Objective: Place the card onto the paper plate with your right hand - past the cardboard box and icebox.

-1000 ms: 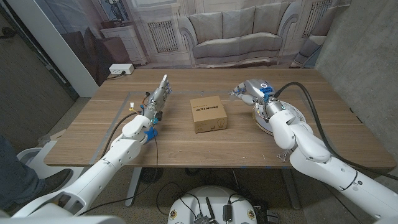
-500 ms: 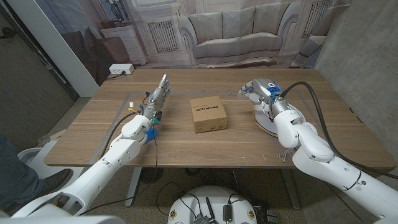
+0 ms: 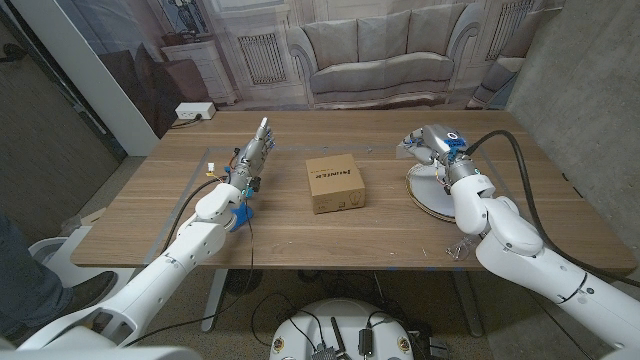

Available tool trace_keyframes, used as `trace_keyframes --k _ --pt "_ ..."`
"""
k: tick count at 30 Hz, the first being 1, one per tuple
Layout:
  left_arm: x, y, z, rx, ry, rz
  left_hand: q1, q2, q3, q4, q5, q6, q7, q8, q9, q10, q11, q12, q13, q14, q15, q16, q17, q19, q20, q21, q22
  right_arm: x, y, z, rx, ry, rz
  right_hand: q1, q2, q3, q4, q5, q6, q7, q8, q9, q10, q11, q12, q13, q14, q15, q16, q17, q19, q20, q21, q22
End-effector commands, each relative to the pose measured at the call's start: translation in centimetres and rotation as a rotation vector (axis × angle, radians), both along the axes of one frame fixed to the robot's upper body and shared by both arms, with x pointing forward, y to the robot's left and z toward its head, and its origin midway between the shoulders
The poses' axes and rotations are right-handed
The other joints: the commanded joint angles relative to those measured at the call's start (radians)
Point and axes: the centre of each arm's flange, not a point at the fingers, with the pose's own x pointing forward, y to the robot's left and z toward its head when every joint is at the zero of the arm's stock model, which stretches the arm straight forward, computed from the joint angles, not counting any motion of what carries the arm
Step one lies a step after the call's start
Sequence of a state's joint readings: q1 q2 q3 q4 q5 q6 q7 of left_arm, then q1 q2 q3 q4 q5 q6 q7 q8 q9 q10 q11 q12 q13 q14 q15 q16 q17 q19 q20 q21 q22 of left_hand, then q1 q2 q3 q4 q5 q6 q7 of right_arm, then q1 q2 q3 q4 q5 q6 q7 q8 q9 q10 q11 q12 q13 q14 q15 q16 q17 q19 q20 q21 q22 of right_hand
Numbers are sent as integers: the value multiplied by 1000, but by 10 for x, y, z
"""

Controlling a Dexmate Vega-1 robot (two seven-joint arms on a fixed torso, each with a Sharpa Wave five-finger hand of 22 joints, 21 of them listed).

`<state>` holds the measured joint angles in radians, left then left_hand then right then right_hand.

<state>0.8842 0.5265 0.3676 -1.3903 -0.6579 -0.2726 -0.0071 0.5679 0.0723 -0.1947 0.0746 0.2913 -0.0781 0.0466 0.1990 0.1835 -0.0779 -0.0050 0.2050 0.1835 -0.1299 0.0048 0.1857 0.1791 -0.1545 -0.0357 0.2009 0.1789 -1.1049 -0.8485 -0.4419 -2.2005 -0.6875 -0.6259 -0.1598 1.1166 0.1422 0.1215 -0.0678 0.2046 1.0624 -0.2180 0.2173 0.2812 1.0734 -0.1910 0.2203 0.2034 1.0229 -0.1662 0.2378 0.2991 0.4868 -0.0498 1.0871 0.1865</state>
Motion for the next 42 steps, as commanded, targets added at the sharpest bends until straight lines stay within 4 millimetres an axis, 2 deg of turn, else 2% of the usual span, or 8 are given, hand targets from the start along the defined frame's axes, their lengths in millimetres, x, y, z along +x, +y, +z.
trace_keyframes --k 1,11,24,42 --pt "-4 1 2 -4 -10 0 5 2 -8 2 -2 -6 3 -4 3 -8 1 -2 5 -3 -1 2 4 -10 -25 1 3 8 -32 -3 88 25 -57 8 2 -7 1 2 7 1 4 1 0 -4 3 4 -1 -67 0 3 2 -150 -2 3" --pt "-3 0 -2 -9 -5 -3 7 2 -9 1 -2 -7 2 -4 3 -9 -1 -3 5 -3 -1 2 4 -9 -21 1 3 3 -54 -9 120 22 -126 9 4 -9 2 2 5 1 4 3 -1 -4 5 8 -6 -67 -2 3 -3 -151 -3 3" --pt "0 -7 -4 -5 -6 -19 10 2 -11 0 -2 -7 3 -4 3 -9 0 -3 5 -3 -1 2 4 -11 -20 0 2 -4 -69 -20 123 21 -196 12 5 -10 2 2 5 1 4 4 -2 -4 6 8 -4 -67 -1 4 -4 -151 0 5" --pt "-2 -7 -3 -2 -7 -15 12 3 -14 0 -2 -8 1 -4 3 -10 -2 -3 5 -4 0 2 4 -12 -19 0 2 8 -73 -37 79 -12 -254 11 6 -13 5 2 4 1 3 3 -5 -4 5 7 -7 -66 -3 4 -6 -150 0 4"
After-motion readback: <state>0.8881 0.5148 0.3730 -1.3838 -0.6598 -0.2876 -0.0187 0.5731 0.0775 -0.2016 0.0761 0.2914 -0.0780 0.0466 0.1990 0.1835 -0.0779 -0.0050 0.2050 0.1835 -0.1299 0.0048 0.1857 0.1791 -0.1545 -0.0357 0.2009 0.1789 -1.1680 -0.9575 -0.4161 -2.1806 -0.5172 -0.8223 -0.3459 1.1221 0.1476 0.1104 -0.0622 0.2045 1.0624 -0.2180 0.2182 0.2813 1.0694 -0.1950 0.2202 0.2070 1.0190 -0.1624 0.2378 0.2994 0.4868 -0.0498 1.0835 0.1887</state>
